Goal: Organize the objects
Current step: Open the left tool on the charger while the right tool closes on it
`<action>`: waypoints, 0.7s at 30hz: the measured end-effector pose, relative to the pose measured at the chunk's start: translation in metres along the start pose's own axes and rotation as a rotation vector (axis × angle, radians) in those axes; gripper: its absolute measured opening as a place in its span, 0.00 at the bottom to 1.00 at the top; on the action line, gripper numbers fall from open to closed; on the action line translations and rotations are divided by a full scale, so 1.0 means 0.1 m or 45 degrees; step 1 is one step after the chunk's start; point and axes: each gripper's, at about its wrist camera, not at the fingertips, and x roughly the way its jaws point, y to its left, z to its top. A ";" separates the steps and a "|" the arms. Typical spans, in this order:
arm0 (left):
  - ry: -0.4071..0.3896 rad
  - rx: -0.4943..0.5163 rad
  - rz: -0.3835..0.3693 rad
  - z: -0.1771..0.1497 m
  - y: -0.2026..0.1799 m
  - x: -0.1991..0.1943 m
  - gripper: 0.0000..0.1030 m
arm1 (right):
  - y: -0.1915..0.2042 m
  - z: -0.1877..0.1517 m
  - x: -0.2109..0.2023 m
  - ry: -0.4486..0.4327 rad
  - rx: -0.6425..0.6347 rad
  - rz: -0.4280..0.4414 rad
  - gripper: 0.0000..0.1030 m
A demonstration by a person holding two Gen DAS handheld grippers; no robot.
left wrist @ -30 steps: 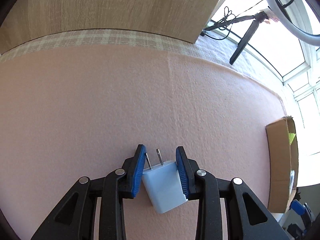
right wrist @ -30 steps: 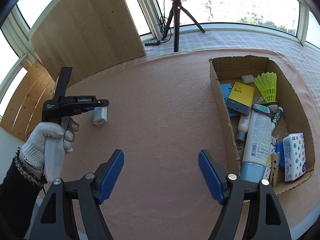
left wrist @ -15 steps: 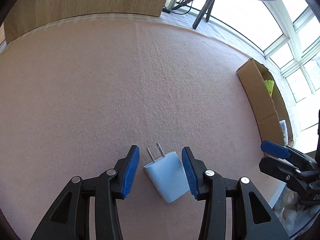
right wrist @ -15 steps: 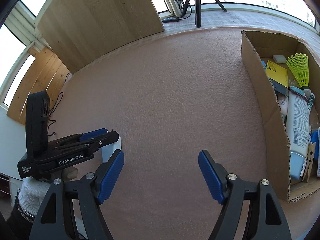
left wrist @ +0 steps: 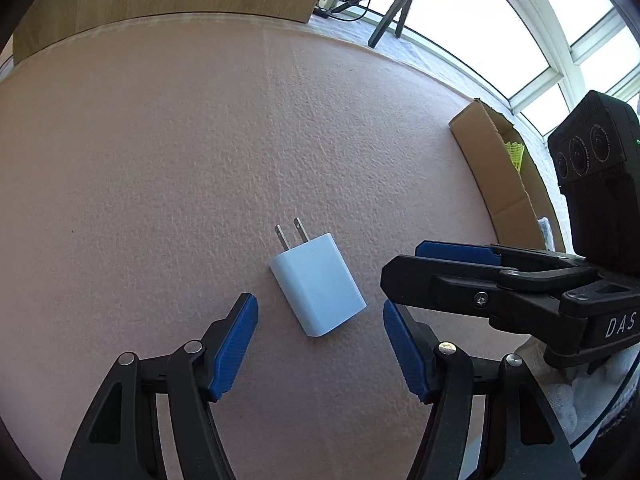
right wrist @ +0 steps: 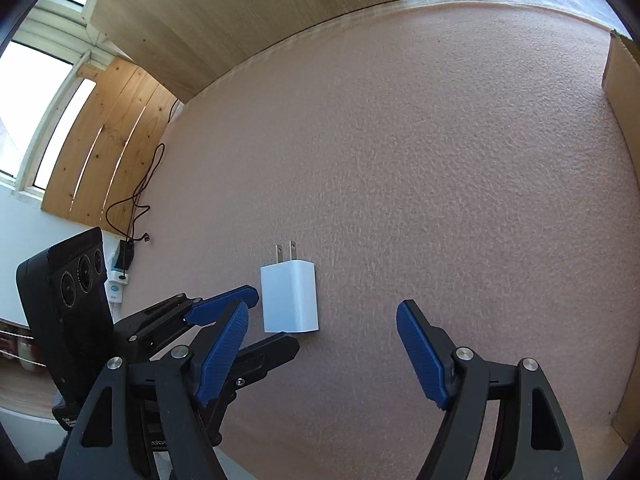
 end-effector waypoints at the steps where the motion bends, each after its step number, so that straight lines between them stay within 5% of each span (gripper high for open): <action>1: 0.002 -0.002 -0.003 0.05 -0.02 0.07 0.66 | 0.02 0.02 0.04 0.014 -0.006 0.005 0.71; 8: 0.009 -0.028 -0.049 0.08 0.01 0.13 0.61 | 0.11 0.08 0.31 0.104 -0.033 0.018 0.64; 12: -0.006 -0.051 -0.075 0.08 0.06 0.12 0.57 | 0.13 0.10 0.38 0.139 -0.038 0.032 0.44; 16: -0.009 -0.043 -0.078 0.14 0.04 0.22 0.49 | 0.12 0.10 0.42 0.141 -0.030 0.058 0.35; 21: -0.013 -0.051 -0.080 0.16 0.03 0.21 0.47 | 0.17 0.12 0.44 0.116 -0.036 0.028 0.34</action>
